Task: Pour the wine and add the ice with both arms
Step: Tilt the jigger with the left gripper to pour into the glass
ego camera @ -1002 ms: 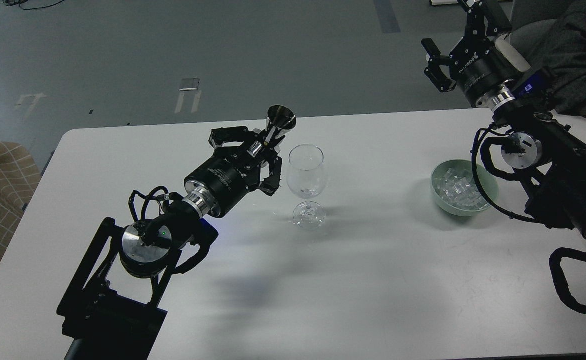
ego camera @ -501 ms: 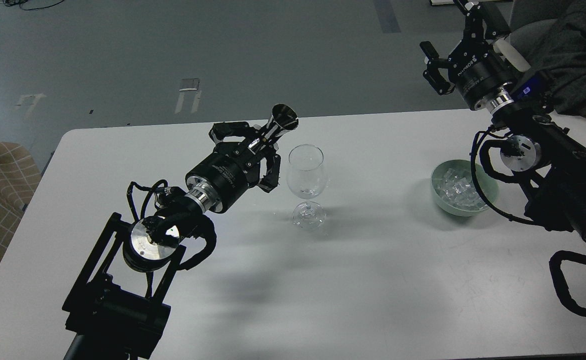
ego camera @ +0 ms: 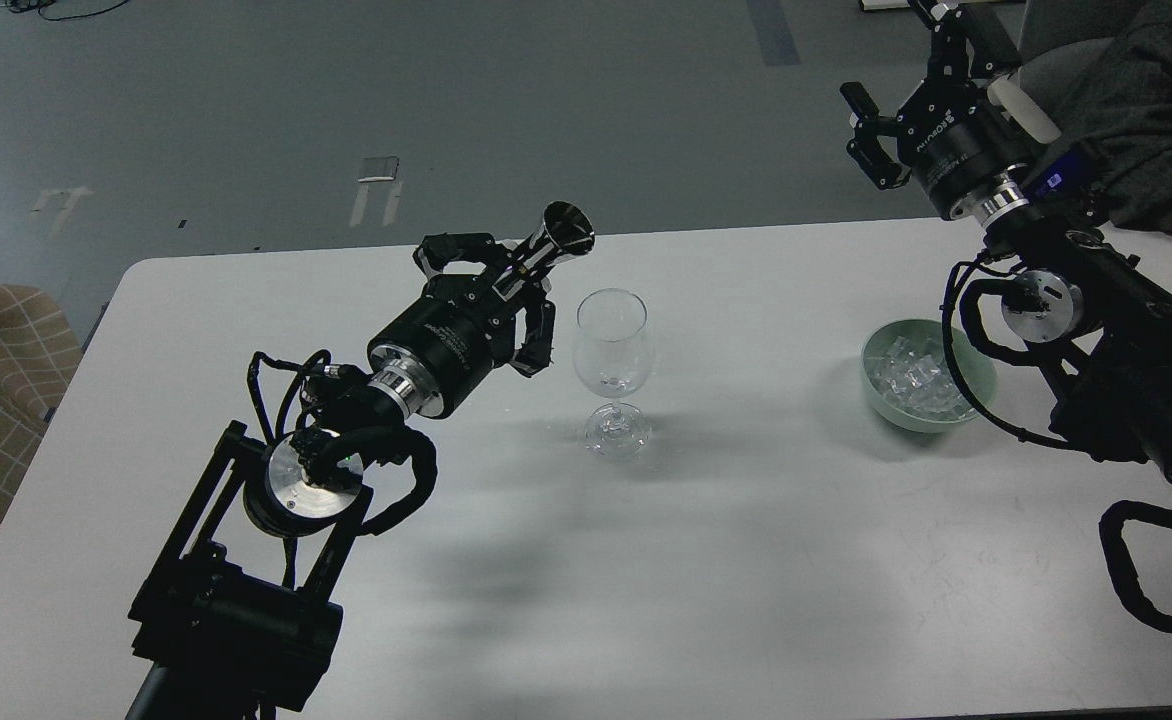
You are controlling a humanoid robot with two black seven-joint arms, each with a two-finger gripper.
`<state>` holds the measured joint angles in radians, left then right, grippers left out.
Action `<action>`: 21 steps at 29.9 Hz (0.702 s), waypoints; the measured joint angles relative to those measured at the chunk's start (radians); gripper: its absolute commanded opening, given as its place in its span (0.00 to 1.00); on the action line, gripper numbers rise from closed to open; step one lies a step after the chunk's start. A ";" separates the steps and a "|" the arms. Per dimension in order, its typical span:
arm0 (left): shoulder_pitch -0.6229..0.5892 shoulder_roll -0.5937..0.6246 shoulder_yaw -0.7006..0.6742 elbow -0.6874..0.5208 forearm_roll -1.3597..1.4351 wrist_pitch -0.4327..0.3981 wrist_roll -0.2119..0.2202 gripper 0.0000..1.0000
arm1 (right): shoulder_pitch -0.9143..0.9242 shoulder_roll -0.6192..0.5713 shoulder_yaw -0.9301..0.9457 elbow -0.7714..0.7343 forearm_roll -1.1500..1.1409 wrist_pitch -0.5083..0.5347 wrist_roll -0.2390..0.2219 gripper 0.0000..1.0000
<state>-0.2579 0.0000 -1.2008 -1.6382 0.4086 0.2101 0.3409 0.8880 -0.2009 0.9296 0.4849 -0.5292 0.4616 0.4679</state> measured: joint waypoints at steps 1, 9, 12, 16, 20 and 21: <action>-0.001 0.000 0.004 0.000 0.007 -0.003 -0.001 0.02 | 0.000 0.000 0.000 0.000 0.000 0.000 0.000 1.00; -0.004 0.000 0.036 0.000 0.070 -0.035 -0.004 0.02 | 0.000 0.001 0.001 0.000 0.000 -0.001 0.000 1.00; -0.008 0.000 0.036 0.000 0.082 -0.037 -0.005 0.02 | 0.000 0.001 0.001 0.000 0.000 -0.002 0.000 1.00; -0.010 0.000 0.036 0.000 0.102 -0.037 -0.005 0.02 | 0.000 0.001 0.000 0.000 0.000 -0.002 0.000 1.00; -0.010 0.000 0.036 0.000 0.116 -0.037 -0.010 0.03 | 0.000 0.001 0.000 0.000 0.000 -0.002 0.000 1.00; -0.011 0.000 0.036 0.000 0.124 -0.037 -0.015 0.03 | 0.000 0.001 0.000 0.000 0.000 -0.002 0.000 1.00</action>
<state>-0.2684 0.0000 -1.1644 -1.6379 0.5326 0.1733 0.3258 0.8882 -0.1995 0.9296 0.4848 -0.5292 0.4601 0.4679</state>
